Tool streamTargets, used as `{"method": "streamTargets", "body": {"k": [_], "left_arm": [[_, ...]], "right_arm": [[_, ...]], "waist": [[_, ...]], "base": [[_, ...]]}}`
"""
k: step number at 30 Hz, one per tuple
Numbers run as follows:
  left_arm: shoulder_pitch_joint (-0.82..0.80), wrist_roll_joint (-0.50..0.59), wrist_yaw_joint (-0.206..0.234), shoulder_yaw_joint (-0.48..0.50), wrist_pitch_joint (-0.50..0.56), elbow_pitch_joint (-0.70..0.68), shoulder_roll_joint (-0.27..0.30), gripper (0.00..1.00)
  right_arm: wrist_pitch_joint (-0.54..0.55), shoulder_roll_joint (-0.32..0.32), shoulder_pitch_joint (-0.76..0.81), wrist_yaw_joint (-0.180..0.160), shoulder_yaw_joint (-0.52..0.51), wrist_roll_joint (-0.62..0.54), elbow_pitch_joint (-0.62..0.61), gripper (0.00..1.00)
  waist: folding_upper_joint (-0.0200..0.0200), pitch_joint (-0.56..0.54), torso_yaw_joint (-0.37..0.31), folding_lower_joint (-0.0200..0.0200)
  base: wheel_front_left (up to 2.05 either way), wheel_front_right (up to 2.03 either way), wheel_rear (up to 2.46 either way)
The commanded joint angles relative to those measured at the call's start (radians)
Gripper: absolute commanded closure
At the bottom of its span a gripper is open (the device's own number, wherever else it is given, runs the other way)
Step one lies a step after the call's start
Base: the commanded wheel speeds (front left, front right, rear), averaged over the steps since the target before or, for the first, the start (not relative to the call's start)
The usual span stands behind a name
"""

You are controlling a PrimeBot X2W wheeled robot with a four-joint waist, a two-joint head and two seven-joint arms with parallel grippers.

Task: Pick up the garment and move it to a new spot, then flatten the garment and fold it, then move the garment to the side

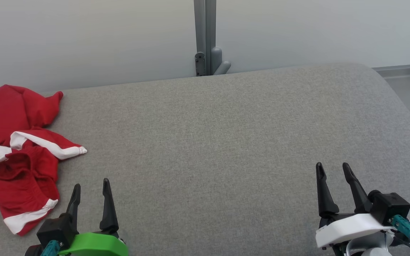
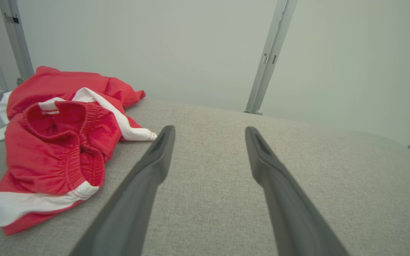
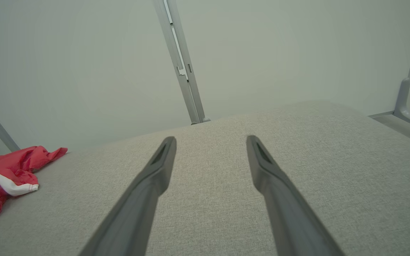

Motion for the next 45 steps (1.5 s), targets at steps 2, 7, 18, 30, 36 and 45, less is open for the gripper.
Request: {"method": "streamTargets", "body": {"k": [2, 7, 18, 30, 36, 45], "left_arm": [[0.012, 0.030, 0.004, 0.001, -0.012, -0.002, 0.008, 0.00], [0.018, 0.066, 0.005, 0.004, -0.025, 0.002, 0.009, 0.00], [0.025, 0.135, -0.002, -0.001, -0.048, 0.021, 0.011, 0.00], [0.032, 0.199, -0.011, -0.018, -0.069, 0.029, 0.013, 0.00], [0.029, 0.196, -0.015, -0.020, -0.069, 0.033, 0.012, 0.00], [0.026, 0.195, -0.016, -0.020, -0.069, 0.036, 0.012, 0.00]], "right_arm": [[-0.014, -0.005, 0.007, 0.000, 0.003, -0.034, -0.013, 0.00], [-0.025, -0.005, 0.012, 0.000, 0.007, -0.073, -0.016, 0.00], [-0.048, -0.006, 0.011, 0.000, 0.020, -0.157, -0.016, 0.00], [-0.070, -0.006, 0.018, 0.000, 0.033, -0.224, -0.017, 0.00], [-0.070, -0.006, 0.016, 0.000, 0.031, -0.220, -0.011, 0.00], [-0.070, -0.006, 0.013, 0.000, 0.027, -0.219, -0.010, 0.00]], "waist": [[0.0000, -0.001, 0.001, 0.0000], [0.0000, -0.002, 0.003, 0.0000], [0.0000, -0.003, 0.006, 0.0000], [0.0000, -0.004, 0.007, 0.0000], [0.0000, -0.002, 0.007, 0.0000], [0.0000, -0.001, 0.009, 0.0000]], "base": [[0.00, 0.00, 0.00], [0.00, 0.00, 0.00], [0.00, 0.00, 0.00], [0.00, 0.00, 0.00], [0.00, 0.00, 0.00], [0.00, 0.00, 0.00]]}}
